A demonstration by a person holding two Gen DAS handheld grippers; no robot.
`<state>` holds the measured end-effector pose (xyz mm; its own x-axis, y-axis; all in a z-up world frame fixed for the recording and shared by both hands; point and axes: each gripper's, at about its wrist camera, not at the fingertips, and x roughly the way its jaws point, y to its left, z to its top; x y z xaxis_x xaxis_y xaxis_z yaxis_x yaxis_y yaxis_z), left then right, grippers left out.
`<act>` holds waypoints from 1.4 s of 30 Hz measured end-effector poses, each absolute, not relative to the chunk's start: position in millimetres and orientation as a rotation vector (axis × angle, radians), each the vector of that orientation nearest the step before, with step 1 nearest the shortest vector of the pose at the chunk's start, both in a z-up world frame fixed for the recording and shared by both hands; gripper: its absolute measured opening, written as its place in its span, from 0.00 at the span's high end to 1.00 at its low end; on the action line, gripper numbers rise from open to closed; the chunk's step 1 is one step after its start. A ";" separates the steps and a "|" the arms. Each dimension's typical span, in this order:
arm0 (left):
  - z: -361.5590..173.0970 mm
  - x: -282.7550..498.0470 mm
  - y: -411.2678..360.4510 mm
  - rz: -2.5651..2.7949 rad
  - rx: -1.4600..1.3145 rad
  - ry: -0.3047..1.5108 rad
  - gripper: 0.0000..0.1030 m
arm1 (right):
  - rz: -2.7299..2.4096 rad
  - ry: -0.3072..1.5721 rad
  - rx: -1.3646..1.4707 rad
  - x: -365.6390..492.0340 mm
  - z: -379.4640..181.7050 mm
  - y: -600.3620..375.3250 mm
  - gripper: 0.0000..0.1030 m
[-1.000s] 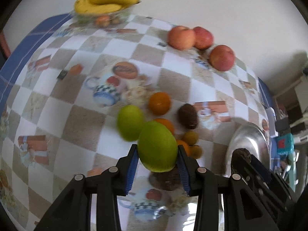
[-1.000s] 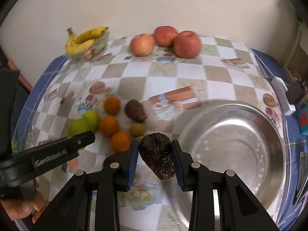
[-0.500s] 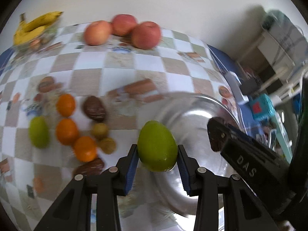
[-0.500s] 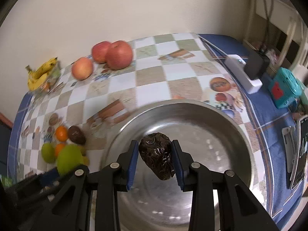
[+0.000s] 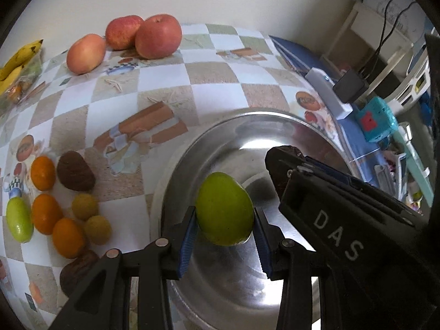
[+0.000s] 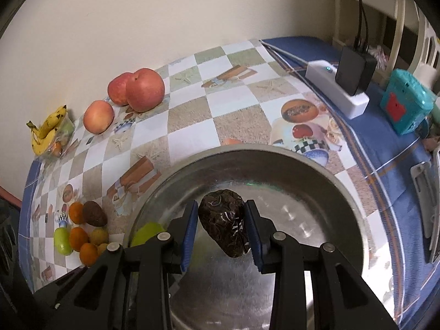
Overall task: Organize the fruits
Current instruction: 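Carry the green fruit with the left tool while the right tool carries the date to the steel bowl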
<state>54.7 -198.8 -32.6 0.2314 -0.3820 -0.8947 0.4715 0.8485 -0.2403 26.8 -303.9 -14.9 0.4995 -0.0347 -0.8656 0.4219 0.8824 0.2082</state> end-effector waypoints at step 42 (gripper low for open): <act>-38.1 73.5 -193.3 -0.523 0.133 1.171 0.50 | -0.254 1.051 0.379 45.1 -34.4 -293.0 0.64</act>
<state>73.5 -193.3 -38.1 0.2854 -0.3217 -0.9028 0.4570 0.8737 -0.1668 45.1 -293.0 -34.4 0.4765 -0.0235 -0.8789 0.3798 0.9071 0.1817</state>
